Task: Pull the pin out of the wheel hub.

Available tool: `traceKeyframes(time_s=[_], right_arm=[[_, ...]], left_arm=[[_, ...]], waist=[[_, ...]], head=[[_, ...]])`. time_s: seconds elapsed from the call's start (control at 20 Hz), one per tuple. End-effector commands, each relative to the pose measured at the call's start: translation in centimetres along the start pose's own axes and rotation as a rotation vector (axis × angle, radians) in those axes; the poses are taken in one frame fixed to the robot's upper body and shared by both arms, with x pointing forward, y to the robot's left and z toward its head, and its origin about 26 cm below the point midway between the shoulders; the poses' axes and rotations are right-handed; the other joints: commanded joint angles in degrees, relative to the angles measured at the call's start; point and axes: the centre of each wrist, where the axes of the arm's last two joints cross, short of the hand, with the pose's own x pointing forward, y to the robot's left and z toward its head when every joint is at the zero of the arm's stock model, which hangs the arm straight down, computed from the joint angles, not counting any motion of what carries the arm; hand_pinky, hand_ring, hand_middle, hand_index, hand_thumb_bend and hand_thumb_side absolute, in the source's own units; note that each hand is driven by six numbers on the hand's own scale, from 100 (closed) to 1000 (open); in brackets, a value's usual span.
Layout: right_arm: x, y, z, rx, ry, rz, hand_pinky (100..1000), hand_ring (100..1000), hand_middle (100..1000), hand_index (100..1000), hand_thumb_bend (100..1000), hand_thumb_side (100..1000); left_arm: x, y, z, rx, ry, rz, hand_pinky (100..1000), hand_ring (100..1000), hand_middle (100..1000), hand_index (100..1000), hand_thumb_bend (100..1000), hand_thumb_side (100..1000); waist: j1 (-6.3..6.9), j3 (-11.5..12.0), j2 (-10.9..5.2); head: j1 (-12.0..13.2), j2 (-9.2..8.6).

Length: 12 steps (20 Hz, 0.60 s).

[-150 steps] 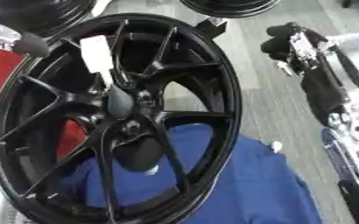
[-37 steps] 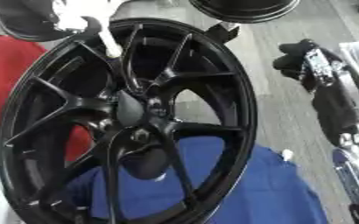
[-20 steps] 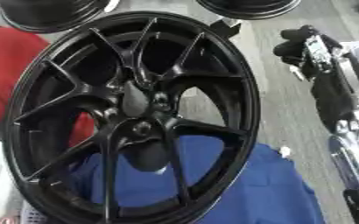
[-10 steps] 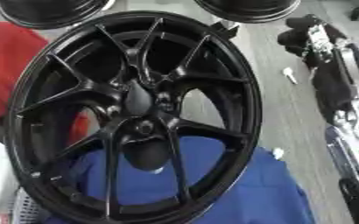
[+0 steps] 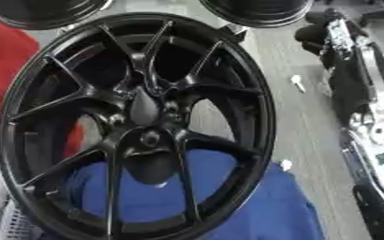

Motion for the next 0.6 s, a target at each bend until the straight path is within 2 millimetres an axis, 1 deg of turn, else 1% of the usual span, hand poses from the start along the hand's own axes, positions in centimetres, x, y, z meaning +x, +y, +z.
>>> traceKeyframes(time_s=[0.05,0.1,0.15,0.2,0.3,0.35,0.45,0.6], right_arm=[[0.9,-0.2,-0.3,-0.001,-0.035,-0.004,866,767,617,760,100,816],[0.9,-0.1,-0.3,0.001,-0.036,-0.006,866,767,617,760,100,816],[0.9,-0.1,-0.3,0.003,-0.035,-0.007,866,767,617,760,100,815],[0.9,0.0,-0.3,0.006,-0.033,-0.009,866,767,617,760,100,817],[0.9,0.1,-0.3,0.014,-0.033,-0.014,865,767,617,760,100,816],[0.9,0.2,-0.4,0.017,-0.034,-0.015,865,767,616,760,100,815],[1.0,0.2,-0.4,0.021,-0.037,-0.016,865,766,616,759,100,813],[1.1,0.2,-0.5,0.026,-0.047,-0.015,865,766,616,759,100,809]], left_arm=[[-0.4,0.0,0.8,-0.002,-0.051,0.033,830,782,776,857,667,750],[-0.7,-0.3,1.1,-0.001,-0.058,0.047,826,777,770,849,654,774],[-1.1,-0.3,1.5,0.007,-0.066,0.061,813,760,753,822,580,771],[-1.4,-0.2,2.0,0.021,-0.078,0.077,801,738,723,776,513,724],[-1.6,0.2,2.9,0.057,-0.119,0.113,789,719,696,745,484,702],[-1.2,0.4,3.3,0.078,-0.156,0.136,777,699,673,718,453,688],[0.2,0.5,4.0,0.112,-0.253,0.19,768,684,654,702,414,682],[2.6,-0.3,5.1,0.134,-0.404,0.276,764,681,649,699,411,662]], waist=[[0.04,-0.23,-0.76],[-0.01,-0.34,-0.76],[-0.08,-0.47,-0.79],[-0.13,-0.65,-0.86],[-0.22,-1.03,-1.02],[-0.27,-1.15,-1.08],[-0.4,-1.26,-1.11],[-0.63,-1.36,-1.08]], head=[[-0.11,-1.07],[0.02,-1.07],[0.15,-0.99],[0.36,-0.89],[1.0,-0.7],[1.24,-0.67],[1.63,-0.68],[2.01,-0.82]])
